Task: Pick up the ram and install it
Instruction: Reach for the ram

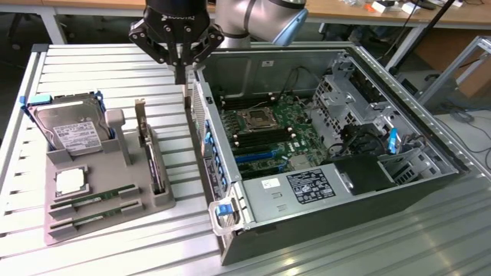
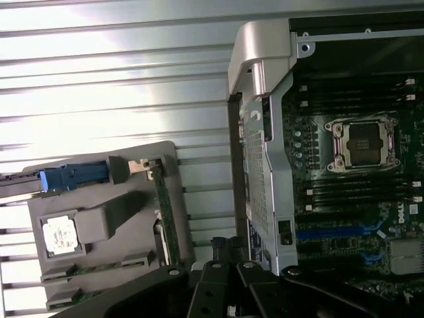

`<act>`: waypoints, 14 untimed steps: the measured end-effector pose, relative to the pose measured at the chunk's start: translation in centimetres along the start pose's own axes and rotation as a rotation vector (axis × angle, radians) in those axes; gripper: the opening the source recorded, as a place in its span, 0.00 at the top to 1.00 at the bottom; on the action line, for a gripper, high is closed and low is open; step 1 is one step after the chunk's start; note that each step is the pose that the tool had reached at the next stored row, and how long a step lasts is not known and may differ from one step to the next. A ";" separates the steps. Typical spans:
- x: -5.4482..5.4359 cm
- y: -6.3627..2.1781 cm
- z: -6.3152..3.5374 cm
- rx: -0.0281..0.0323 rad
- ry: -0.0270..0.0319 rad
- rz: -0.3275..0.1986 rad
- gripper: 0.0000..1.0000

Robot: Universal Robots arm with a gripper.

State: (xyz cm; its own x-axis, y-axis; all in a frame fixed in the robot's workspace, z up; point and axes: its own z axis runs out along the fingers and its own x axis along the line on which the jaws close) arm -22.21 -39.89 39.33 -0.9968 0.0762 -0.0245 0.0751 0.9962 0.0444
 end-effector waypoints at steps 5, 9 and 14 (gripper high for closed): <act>0.4 -0.03 -0.01 0.0000 0.0000 0.000 0.90; 0.7 -0.05 -0.02 0.0000 0.0000 0.000 0.90; 1.0 -0.08 -0.03 0.0000 0.0000 0.000 0.90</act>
State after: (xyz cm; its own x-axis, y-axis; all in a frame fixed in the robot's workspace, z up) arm -23.27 -39.89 39.33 -0.9968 0.0762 -0.0245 0.0751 0.9962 0.0444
